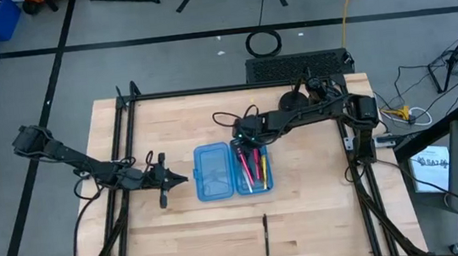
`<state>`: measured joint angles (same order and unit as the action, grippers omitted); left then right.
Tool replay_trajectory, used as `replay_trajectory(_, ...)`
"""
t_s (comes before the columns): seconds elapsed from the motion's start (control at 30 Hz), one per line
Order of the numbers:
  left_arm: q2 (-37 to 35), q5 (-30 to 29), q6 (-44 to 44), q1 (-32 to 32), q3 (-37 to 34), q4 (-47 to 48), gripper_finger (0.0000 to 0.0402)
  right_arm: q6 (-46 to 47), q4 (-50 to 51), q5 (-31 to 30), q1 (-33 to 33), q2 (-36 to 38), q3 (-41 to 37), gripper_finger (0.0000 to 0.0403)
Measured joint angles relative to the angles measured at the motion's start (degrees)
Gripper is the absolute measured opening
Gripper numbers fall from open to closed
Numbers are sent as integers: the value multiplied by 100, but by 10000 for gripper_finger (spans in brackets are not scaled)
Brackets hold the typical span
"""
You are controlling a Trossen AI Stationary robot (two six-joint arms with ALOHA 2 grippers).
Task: Pick & place school supplies into a supply box
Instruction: Put the brown pencil into the blue supply box
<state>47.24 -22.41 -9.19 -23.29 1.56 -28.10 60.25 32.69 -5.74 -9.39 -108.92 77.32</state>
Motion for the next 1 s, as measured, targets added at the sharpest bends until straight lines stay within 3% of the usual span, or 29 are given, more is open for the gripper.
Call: replay_trajectory(1.0,-1,2,-81,0,0,-205,6,-353,227,-324,85,0,0,52)
